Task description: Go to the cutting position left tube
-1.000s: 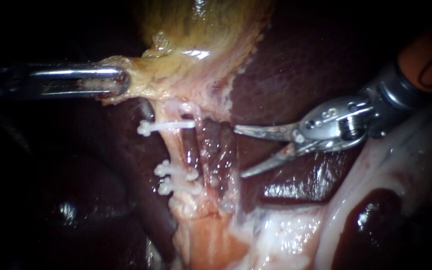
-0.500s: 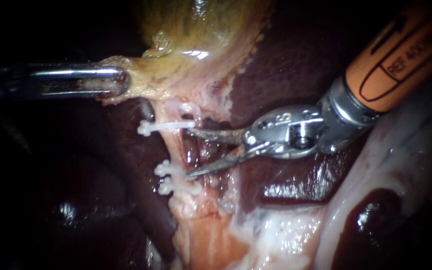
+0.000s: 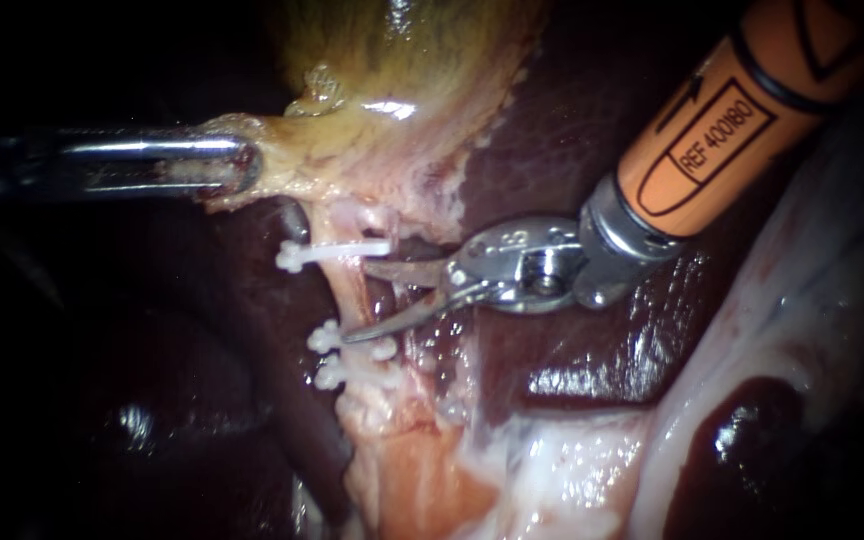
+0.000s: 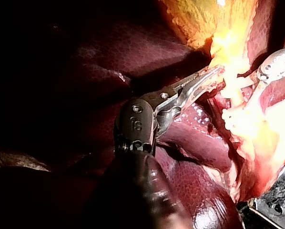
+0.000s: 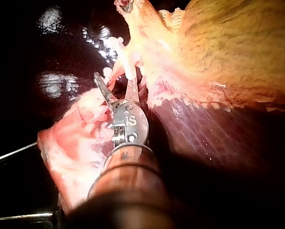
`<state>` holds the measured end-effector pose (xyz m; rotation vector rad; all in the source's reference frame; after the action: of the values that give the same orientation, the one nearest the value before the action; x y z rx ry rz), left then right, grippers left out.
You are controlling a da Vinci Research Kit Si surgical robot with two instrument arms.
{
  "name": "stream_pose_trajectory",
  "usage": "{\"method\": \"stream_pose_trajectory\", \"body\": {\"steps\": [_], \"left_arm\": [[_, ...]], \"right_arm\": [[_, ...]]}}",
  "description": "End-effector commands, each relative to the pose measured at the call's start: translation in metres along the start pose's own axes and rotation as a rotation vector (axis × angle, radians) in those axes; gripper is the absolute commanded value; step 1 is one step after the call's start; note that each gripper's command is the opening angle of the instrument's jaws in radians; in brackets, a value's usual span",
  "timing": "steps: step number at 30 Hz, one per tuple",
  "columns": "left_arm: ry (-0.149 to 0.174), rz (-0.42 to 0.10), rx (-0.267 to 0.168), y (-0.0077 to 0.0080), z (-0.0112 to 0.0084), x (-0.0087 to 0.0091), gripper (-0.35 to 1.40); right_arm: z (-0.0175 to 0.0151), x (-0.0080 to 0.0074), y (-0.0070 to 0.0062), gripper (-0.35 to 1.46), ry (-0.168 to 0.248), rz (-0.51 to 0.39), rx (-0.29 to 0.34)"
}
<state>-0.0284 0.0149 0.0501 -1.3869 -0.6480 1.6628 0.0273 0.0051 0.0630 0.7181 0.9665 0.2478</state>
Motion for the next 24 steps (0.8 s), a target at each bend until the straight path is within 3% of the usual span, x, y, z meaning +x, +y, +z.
{"method": "stream_pose_trajectory", "body": {"steps": [1, 12, 24], "left_arm": [[0.0, 0.0, 0.0, 0.0, 0.0, 0.0, -0.35], [0.001, 0.001, 0.002, 0.0, 0.0003, -0.0001, -0.35], [0.001, 0.001, 0.002, 0.0, 0.0003, -0.0001, -0.35]], "right_arm": [[0.0003, 0.0002, 0.0001, 1.43, -0.001, 0.0, 0.004], [0.0033, 0.0024, 0.0009, 1.43, 0.077, 0.039, 0.091], [0.0026, 0.0057, -0.0032, 1.43, 0.177, 0.085, 0.213]]}}
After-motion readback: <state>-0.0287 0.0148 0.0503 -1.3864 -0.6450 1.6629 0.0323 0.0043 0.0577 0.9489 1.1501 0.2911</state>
